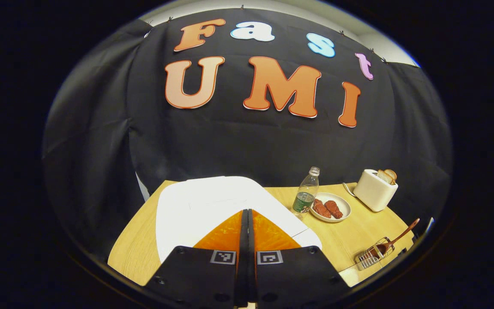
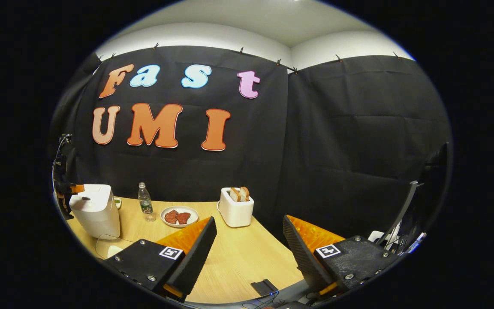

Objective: Close the left gripper, press the button to open the rice cooker; take a wooden spoon from the chopstick holder with the right hand, scoop a spoonful of rice and pour it into the rice cooker, then put the wooden spoon back into the chopstick holder.

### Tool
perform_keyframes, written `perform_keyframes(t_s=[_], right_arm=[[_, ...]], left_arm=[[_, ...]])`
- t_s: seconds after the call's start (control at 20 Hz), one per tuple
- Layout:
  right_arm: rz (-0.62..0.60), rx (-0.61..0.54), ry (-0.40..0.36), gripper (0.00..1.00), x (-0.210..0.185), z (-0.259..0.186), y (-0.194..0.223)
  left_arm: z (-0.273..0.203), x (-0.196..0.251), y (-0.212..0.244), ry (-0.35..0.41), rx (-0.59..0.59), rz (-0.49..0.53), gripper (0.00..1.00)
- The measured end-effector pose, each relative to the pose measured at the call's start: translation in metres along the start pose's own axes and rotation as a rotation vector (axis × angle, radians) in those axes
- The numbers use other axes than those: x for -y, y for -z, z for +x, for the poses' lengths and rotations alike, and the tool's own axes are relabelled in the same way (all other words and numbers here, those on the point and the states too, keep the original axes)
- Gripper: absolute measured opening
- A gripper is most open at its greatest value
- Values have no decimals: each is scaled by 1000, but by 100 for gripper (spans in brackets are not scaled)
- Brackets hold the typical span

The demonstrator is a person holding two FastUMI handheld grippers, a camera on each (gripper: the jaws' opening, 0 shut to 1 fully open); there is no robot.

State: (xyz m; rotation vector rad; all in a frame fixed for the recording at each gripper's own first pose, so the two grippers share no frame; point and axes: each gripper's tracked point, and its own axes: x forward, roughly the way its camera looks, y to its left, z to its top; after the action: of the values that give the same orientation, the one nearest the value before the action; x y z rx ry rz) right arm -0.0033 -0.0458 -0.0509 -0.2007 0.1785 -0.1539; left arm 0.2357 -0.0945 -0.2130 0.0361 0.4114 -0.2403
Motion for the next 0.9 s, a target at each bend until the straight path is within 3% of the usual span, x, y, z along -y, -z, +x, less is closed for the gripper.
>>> perform_keyframes(t_s=[0.65, 0.9], right_arm=[[-6, -19, -17, 97, -6, 9, 10], [-10, 4, -30, 97, -12, 9, 1]], left_arm=[[11, -3, 40, -26, -79, 41, 5], [10, -3, 21, -37, -31, 94, 5]])
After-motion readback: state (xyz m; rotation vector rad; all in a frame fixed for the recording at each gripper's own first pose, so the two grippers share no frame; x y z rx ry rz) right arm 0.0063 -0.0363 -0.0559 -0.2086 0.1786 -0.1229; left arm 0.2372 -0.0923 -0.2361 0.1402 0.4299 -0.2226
